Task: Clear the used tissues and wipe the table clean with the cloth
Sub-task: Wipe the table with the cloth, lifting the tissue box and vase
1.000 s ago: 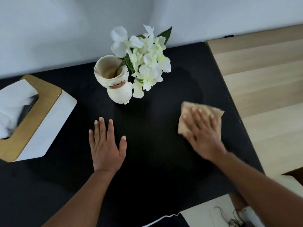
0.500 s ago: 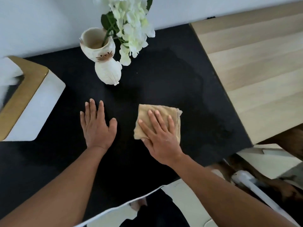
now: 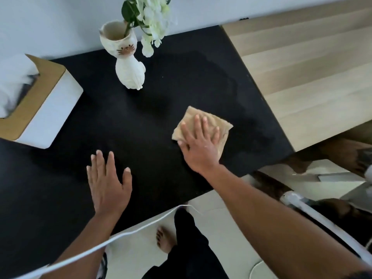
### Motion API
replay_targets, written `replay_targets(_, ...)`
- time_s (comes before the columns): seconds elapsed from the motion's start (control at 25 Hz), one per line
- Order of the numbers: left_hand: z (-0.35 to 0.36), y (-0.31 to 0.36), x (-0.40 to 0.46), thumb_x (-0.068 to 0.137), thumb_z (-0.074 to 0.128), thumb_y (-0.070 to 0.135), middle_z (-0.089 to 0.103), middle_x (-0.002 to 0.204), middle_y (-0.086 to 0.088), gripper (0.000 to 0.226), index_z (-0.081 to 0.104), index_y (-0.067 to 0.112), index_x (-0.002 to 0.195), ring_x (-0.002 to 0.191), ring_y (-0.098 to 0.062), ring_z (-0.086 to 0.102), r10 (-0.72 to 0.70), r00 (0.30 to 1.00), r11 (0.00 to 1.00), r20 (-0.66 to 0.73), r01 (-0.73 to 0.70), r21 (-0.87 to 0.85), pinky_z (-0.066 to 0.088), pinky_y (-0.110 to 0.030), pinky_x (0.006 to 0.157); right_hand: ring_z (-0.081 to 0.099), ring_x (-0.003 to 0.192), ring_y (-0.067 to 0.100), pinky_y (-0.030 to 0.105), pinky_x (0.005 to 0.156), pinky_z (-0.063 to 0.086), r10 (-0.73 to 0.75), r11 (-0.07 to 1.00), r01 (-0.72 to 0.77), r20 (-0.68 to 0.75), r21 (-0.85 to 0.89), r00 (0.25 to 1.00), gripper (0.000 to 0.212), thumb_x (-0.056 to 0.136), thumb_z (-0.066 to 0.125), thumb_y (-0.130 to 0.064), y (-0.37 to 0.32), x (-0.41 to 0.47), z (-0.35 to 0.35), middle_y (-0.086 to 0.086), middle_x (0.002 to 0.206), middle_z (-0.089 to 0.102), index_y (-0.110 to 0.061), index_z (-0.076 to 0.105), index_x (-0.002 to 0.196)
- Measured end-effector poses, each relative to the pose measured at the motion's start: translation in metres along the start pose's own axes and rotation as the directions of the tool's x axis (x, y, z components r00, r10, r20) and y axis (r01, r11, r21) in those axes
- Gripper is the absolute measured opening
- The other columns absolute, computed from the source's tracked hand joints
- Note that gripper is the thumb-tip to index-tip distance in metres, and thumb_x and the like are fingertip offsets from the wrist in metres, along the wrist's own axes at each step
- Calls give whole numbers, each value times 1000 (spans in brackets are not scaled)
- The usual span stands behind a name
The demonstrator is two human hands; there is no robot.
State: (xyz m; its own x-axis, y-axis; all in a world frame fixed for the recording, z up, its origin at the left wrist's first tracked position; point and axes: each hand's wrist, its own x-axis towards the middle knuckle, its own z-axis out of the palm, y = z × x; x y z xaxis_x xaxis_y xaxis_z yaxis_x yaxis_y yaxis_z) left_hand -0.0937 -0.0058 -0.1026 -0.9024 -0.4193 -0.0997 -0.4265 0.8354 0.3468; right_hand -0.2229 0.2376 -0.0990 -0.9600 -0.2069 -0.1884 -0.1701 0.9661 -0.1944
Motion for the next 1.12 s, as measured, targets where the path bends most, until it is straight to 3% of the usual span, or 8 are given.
replay_targets(0.12, 7, -4, -8, 100, 34, 47, 19, 171, -22, 74, 30, 5, 161, 161, -35, 10, 21, 999, 999, -25, -20, 42, 8, -53, 129, -4, 161, 30, 65, 125, 3, -298, 952, 299, 27, -61, 954, 62, 105, 33, -56, -1, -80, 16, 6, 174, 2, -40, 18, 163)
replay_targets(0.2, 8, -7, -8, 101, 30, 50, 18, 171, -21, 74, 28, 7, 162, 161, -34, 9, 45, 998, 997, -36, -42, 65, 8, -53, 129, 0, 161, 24, 63, 125, 9, -318, 945, 320, 39, -67, 947, 61, 106, 34, -56, 40, -103, 12, 0, 174, 5, -40, 20, 163)
replay_targets(0.36, 14, -5, -13, 103, 26, 49, 16, 171, -22, 73, 24, 7, 162, 161, -35, 8, 60, 997, 992, -55, -54, 111, 7, -52, 130, -9, 161, 22, 61, 125, 3, 47, 998, -45, 38, -49, 998, 61, 106, 21, -60, 121, -62, -15, -2, 175, -4, -43, 9, 163)
replay_targets(0.52, 15, -2, -11, 103, 29, 45, 17, 171, -24, 71, 26, 6, 162, 160, -37, 11, 71, 995, 988, -71, -61, 139, 9, -54, 129, -15, 159, 33, 68, 122, -6, 365, 928, -364, 4, 85, 931, 61, 106, 20, -56, 66, -7, -12, 10, 173, -9, -39, 5, 163)
replay_targets(0.68, 15, -3, -13, 102, 30, 45, 18, 171, -23, 70, 28, 7, 161, 161, -36, 11, 62, 995, 992, -81, -53, 114, 9, -54, 129, 3, 160, 39, 70, 122, 7, -103, 994, 102, -27, -34, 994, 61, 104, 32, -50, -36, -83, 26, 15, 173, 9, -36, 21, 163)
replay_targets(0.84, 13, -3, -12, 103, 28, 45, 19, 171, -22, 69, 30, 6, 161, 160, -36, 12, 61, 994, 993, -94, -51, 108, 11, -54, 129, 6, 161, 27, 64, 124, 16, -357, 934, 358, 34, -16, 933, 59, 107, 38, -50, 5, -147, 21, 5, 174, 11, -36, 26, 162)
replay_targets(0.96, 13, -3, -13, 104, 28, 45, 19, 170, -23, 69, 29, 6, 161, 160, -36, 13, 53, 995, 991, -88, -41, 130, 11, -53, 129, -2, 161, 23, 65, 124, 13, -197, 972, 204, 69, -120, 978, 57, 109, 27, -51, 86, -112, -6, 0, 175, 3, -40, 15, 163)
replay_targets(1.12, 14, -3, -10, 104, 29, 45, 19, 171, -22, 69, 29, 8, 161, 161, -35, 11, 52, 996, 990, -74, -42, 131, 10, -53, 129, -12, 160, 26, 69, 122, -1, 257, 966, -254, 68, -51, 964, 60, 106, 17, -59, 89, -7, -32, 4, 174, -8, -44, 6, 163)
